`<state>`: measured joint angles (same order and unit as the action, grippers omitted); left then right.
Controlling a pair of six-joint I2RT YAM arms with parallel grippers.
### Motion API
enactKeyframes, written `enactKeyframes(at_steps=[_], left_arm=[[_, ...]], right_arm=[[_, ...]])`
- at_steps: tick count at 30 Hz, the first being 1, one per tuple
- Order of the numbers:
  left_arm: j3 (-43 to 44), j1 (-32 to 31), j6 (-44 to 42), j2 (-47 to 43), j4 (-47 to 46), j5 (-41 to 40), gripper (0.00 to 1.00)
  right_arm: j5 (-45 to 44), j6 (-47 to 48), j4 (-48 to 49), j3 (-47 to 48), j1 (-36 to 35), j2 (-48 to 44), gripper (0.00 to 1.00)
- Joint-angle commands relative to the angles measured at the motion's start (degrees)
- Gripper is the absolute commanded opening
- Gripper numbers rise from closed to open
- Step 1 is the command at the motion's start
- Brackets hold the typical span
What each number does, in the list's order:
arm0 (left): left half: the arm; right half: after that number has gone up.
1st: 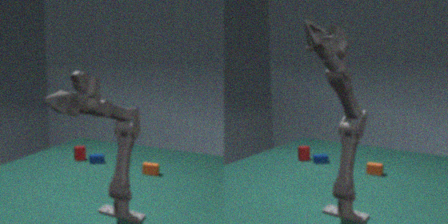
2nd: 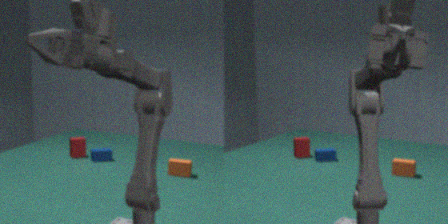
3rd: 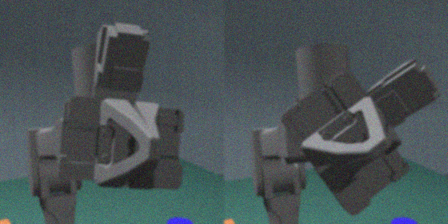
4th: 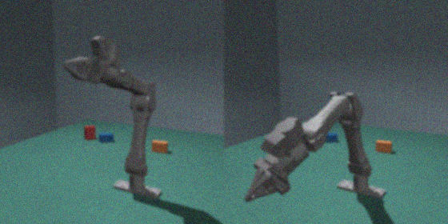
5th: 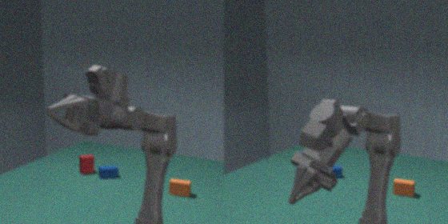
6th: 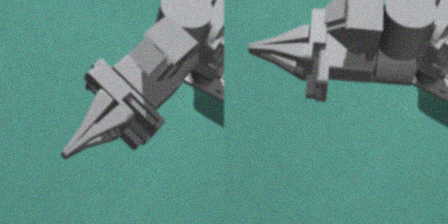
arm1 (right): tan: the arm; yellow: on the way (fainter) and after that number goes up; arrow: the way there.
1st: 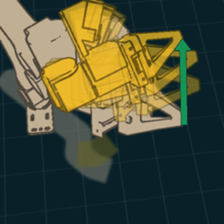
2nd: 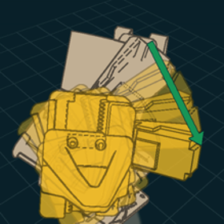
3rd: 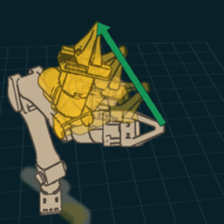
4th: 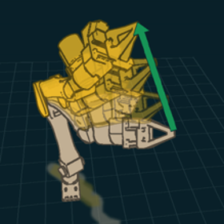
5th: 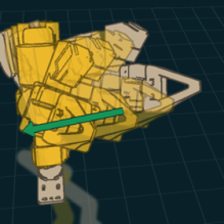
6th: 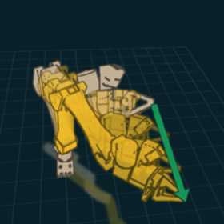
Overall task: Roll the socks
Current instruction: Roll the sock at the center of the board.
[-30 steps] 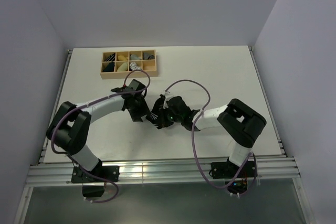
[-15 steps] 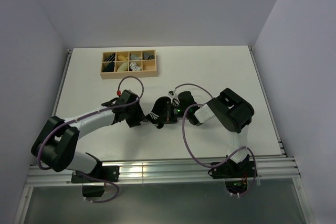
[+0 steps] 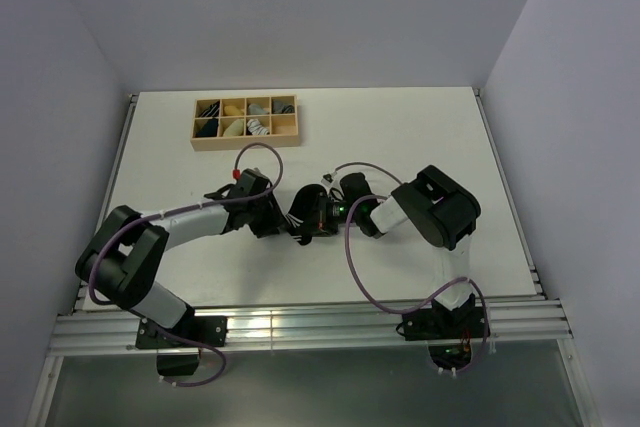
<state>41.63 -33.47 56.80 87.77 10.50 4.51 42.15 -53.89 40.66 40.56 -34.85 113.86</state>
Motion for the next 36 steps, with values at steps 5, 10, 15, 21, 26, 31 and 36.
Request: enactKeyframes(at_steps=[5, 10, 15, 21, 26, 31, 36], left_arm=[[1.6, -0.5, -0.5, 4.7, 0.7, -2.3, 0.41], [2.3, -0.5, -0.3, 6.8, 1.8, -3.0, 0.30], [3.5, -0.5, -0.5, 8.6, 3.8, -3.1, 0.13], [8.4, -0.5, -2.4, 9.7, 10.7, -3.5, 0.00], [13.8, -0.5, -4.8, 10.7, 17.5, -4.2, 0.00], [18.2, -0.5, -6.1, 12.7, 22.8, -3.9, 0.00], [22.1, -0.5, -7.2, 15.2, 26.1, -2.6, 0.00]], right_arm=[[-0.5, 0.0, -4.0, 0.8, 0.4, 2.1, 0.00], [0.1, -0.2, -4.5, 1.3, 0.4, 2.5, 0.00], [-0.9, 2.5, -8.2, 2.3, 0.4, 0.9, 0.00], [-6.0, 9.7, -17.3, 2.9, 0.3, -5.4, 0.17], [-18.1, 19.6, -28.0, 4.4, -1.5, -14.3, 0.34], [-33.6, 27.6, -33.4, 5.1, -6.6, -21.2, 0.40], [-48.5, 37.2, -30.7, 3.1, -17.3, -26.9, 0.39]])
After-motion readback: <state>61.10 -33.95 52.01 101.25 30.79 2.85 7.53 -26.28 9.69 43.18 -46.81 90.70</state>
